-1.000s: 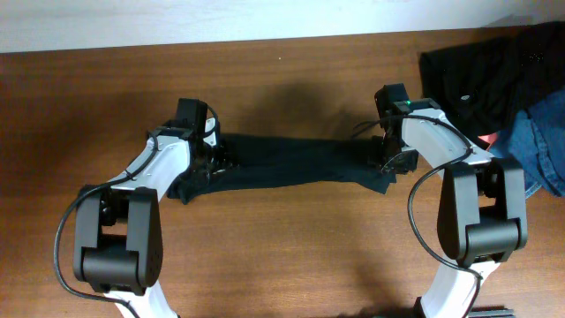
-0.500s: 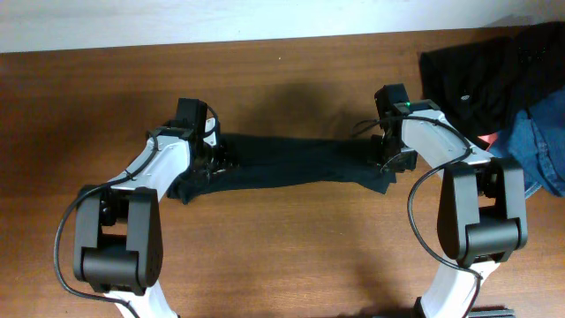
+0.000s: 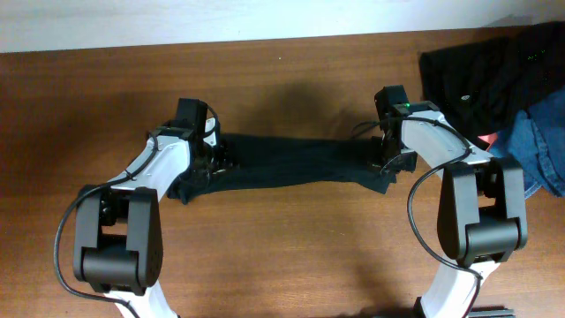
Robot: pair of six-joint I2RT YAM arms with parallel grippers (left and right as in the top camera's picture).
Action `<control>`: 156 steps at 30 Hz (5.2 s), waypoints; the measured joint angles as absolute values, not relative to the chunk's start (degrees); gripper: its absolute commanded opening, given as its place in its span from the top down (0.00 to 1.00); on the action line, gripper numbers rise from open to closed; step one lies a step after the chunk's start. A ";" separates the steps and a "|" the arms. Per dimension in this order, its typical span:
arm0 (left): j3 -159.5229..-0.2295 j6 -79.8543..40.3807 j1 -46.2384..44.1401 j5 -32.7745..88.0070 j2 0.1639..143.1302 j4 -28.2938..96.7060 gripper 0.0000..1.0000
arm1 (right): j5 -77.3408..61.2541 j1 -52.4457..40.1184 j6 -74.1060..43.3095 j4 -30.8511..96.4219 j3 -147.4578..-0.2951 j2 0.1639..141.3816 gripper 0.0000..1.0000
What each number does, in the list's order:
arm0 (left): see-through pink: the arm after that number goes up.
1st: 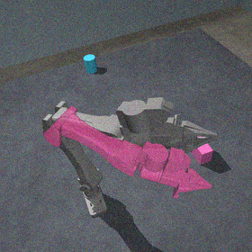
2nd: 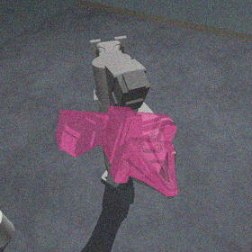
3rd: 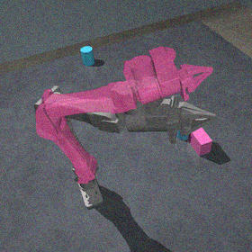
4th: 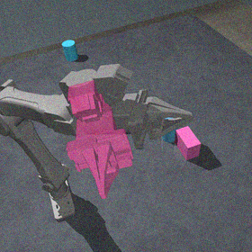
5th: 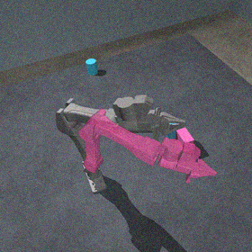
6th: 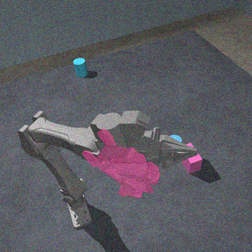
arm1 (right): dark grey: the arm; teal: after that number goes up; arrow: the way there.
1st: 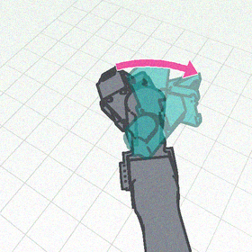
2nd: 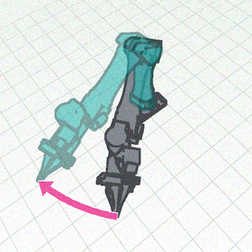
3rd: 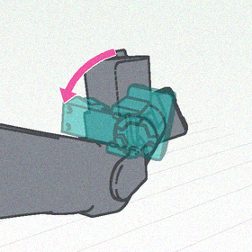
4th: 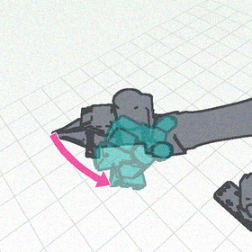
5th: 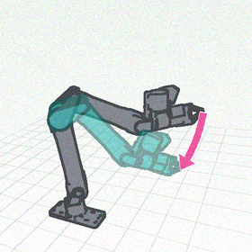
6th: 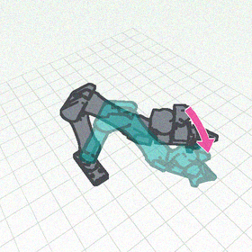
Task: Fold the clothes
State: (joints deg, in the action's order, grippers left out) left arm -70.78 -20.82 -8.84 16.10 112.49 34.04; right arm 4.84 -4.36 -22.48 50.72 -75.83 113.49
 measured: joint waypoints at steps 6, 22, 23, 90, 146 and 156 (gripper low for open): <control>-70.78 -20.82 -8.82 16.10 112.49 34.04 0.25 | 4.86 -4.36 -22.50 50.70 -75.83 113.49 0.96; -70.78 -20.82 -8.82 16.10 112.49 34.04 0.25 | 4.78 -4.36 -22.68 51.33 -75.81 113.49 0.55; -70.78 -20.80 -8.82 16.10 112.49 34.04 0.25 | 4.67 -4.36 -22.52 51.44 -75.79 113.49 0.55; -70.46 -20.64 -7.33 12.82 113.27 33.74 0.99 | 4.91 -2.24 -22.48 52.86 -78.02 113.54 0.96; -70.52 -20.62 -7.31 12.86 113.47 33.71 0.93 | 2.92 0.93 -16.95 50.50 -83.02 113.54 0.71; -70.52 -20.64 -7.31 12.88 113.49 33.69 0.93 | -0.16 0.93 -13.23 48.07 -79.90 113.56 0.72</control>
